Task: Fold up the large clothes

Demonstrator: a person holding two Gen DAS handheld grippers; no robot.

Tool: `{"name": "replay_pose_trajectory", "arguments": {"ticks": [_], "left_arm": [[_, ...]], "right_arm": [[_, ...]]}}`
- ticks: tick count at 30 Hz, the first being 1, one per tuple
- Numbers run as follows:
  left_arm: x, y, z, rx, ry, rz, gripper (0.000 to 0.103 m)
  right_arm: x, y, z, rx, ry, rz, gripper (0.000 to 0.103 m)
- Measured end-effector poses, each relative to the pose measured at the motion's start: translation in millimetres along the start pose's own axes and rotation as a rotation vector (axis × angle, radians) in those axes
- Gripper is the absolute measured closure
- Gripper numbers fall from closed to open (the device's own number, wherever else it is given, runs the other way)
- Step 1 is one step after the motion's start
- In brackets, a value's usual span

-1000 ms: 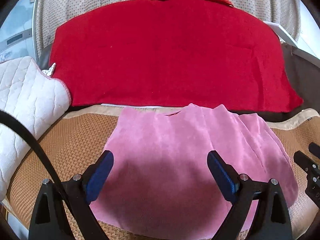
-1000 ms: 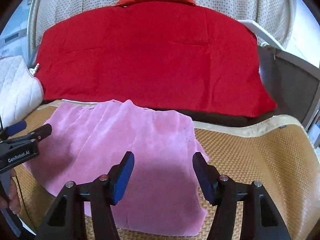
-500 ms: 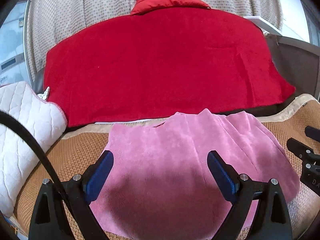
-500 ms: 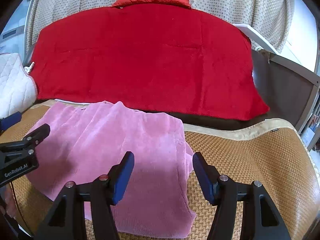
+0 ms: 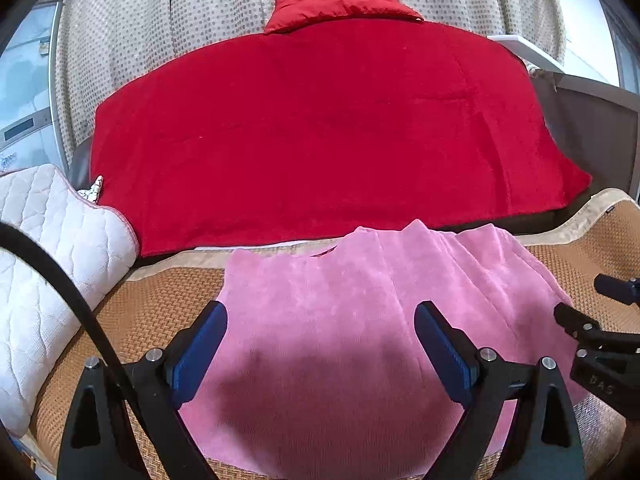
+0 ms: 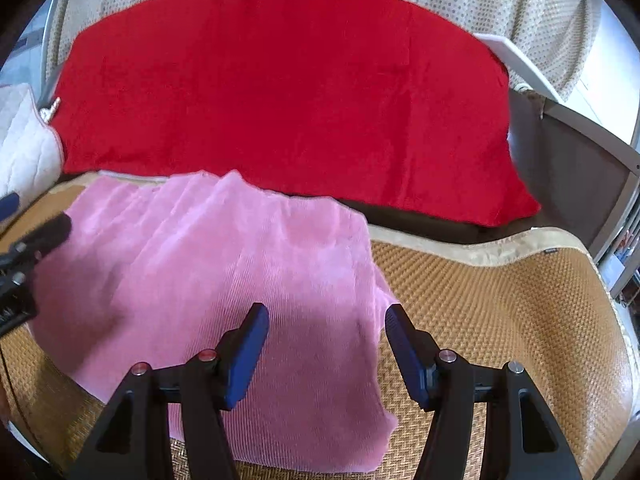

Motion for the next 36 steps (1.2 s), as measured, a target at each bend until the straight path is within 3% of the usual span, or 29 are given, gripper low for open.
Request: {"name": "replay_pose_trajectory", "arguments": {"ticks": [7,24,28,31,36], "left_arm": [[2.8,5.5,11.1,0.016,-0.016,0.007,0.008],[10.7,8.3,17.8,0.026,-0.012,0.028,0.008],[34.3,16.3,22.2,0.048,-0.058,0.087,0.008],[57.5,9.4,36.7,0.064,-0.134,0.092,0.008],[104.4,0.7,68.7,0.010,-0.203,0.150,0.008]], "right_arm": [[18.7,4.9,14.7,-0.018,-0.017,0.047,0.038],[26.0,5.1,27.8,-0.054,-0.028,0.054,0.038],[29.2,4.5,19.1,0.025,-0.120,0.053,0.039],[39.6,-2.5,6.8,0.129,-0.239,0.068,0.055],[64.4,-13.9,-24.2,0.301,-0.335,0.091,0.058]]}}
Point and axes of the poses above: each gripper's, at about its wrist camera, not at the fingertips, and x roughly the way its jaws point, z to its left, y to its underside, the point moved 8 cm from there along x, roughly the way its jaws point, and after that the axes turned 14 degrees about -y, right-handed, at the moved point
